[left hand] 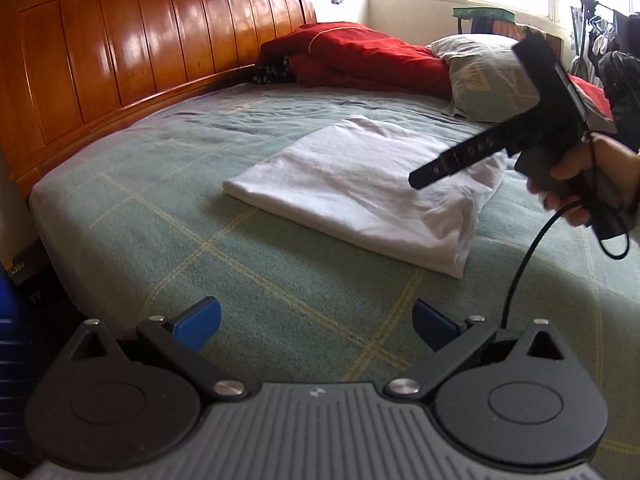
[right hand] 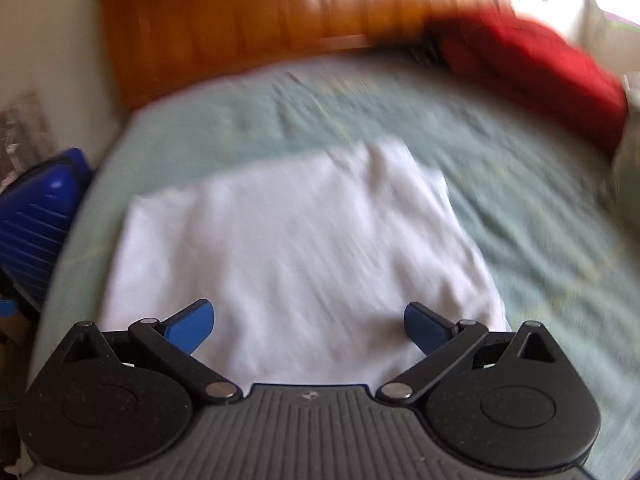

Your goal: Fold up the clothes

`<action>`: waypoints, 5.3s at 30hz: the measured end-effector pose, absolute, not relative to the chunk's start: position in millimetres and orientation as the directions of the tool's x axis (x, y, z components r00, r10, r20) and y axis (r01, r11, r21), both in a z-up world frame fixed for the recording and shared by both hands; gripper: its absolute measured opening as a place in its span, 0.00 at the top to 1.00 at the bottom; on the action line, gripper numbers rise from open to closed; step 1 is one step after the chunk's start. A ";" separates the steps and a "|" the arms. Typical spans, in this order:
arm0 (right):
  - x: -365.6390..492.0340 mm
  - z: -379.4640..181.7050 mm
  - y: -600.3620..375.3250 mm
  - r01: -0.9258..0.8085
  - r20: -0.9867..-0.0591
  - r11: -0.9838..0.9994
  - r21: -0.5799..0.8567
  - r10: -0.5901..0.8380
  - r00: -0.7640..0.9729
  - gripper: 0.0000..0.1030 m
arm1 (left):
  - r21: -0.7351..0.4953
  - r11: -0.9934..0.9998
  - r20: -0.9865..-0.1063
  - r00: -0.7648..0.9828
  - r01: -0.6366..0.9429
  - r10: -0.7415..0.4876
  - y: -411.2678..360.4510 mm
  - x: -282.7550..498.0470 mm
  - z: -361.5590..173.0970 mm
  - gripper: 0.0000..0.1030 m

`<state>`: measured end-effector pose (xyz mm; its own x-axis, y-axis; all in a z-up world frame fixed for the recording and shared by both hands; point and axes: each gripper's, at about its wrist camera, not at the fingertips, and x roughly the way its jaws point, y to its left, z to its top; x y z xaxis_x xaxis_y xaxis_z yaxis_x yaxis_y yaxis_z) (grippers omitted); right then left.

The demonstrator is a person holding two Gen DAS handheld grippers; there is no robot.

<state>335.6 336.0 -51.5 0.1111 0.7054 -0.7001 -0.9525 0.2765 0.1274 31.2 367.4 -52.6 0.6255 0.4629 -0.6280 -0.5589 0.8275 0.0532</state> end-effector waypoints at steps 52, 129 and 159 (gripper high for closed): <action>118.2 46.8 119.7 -0.822 -0.718 0.563 0.083 0.606 0.342 0.00 | -0.037 0.839 -0.626 0.667 -0.542 0.404 244.2 -34.3 35.0 0.01; 112.1 54.8 122.1 -0.832 -0.698 0.547 0.093 0.632 0.337 0.00 | -0.007 0.855 -0.663 0.643 -0.518 0.384 235.2 -22.7 37.4 0.01; 116.1 52.8 124.9 -0.829 -0.703 0.550 0.098 0.628 0.334 0.00 | -0.004 0.854 -0.671 0.634 -0.520 0.383 238.7 -17.9 35.5 0.01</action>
<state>116.1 124.9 52.8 0.3337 0.6283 -0.7028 -0.8294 0.5500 0.0978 -17.9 238.7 35.5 0.6345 0.3830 -0.6713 -0.5202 0.8540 -0.0044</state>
